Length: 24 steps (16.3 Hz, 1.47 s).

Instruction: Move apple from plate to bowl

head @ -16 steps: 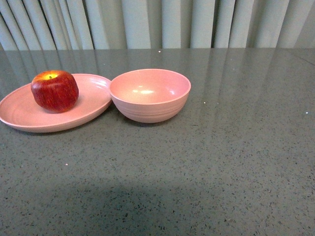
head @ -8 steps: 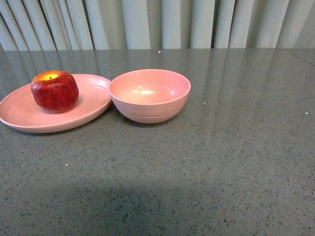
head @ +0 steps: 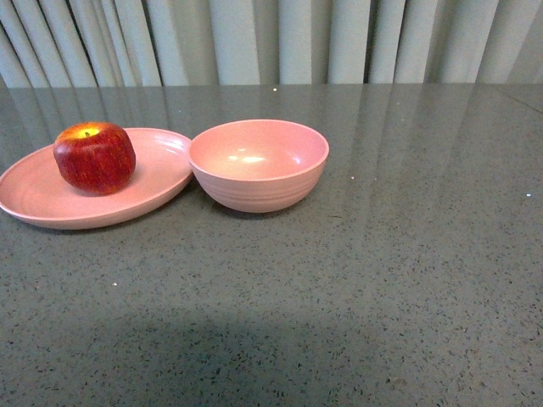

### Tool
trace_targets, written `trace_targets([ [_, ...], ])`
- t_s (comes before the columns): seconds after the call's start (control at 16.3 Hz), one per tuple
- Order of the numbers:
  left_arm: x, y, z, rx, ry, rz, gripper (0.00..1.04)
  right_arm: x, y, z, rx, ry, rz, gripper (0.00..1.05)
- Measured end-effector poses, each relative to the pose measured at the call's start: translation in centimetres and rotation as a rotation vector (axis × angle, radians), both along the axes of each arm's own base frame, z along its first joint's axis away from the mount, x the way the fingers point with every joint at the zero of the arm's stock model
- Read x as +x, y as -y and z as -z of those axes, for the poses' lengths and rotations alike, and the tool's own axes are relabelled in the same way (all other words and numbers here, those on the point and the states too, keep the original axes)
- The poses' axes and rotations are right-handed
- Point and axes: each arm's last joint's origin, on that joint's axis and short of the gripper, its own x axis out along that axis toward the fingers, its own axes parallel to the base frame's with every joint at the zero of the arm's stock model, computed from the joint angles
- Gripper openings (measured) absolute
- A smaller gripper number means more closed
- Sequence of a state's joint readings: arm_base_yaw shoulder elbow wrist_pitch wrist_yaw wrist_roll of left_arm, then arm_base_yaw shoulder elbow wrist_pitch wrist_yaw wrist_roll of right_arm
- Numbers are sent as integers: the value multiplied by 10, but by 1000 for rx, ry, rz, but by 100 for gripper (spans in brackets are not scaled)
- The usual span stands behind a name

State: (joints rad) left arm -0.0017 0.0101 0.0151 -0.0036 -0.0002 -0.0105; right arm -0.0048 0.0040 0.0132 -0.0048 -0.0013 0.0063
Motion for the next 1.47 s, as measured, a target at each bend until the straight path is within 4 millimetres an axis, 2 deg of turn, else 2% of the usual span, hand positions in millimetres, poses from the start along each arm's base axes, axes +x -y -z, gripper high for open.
trace_targets([
  [0.55,0,0,0,0,0,0,98,0,0,0,0,0,0,98],
  [0.68,1,2,1,-25,-275,-105,98,0,0,0,0,0,2,98],
  [0.8,3,2,-4,-41,-310,-140,98,0,0,0,0,0,2,98],
  [0.92,9,1,-27,-68,-223,-126,98,0,0,0,-1,1,1,98],
  [1.11,43,-1,-51,-70,-177,-46,98,0,0,0,0,1,1,98],
  [1.23,86,1,-87,-56,-115,51,98,0,0,0,0,0,2,98],
  [1.29,107,4,-93,-44,-141,99,98,0,0,0,0,0,1,98],
  [1.41,162,10,-90,-21,-258,159,98,0,0,0,0,0,1,98],
  [1.47,177,13,-89,-2,-284,169,98,0,0,0,0,0,2,98],
])
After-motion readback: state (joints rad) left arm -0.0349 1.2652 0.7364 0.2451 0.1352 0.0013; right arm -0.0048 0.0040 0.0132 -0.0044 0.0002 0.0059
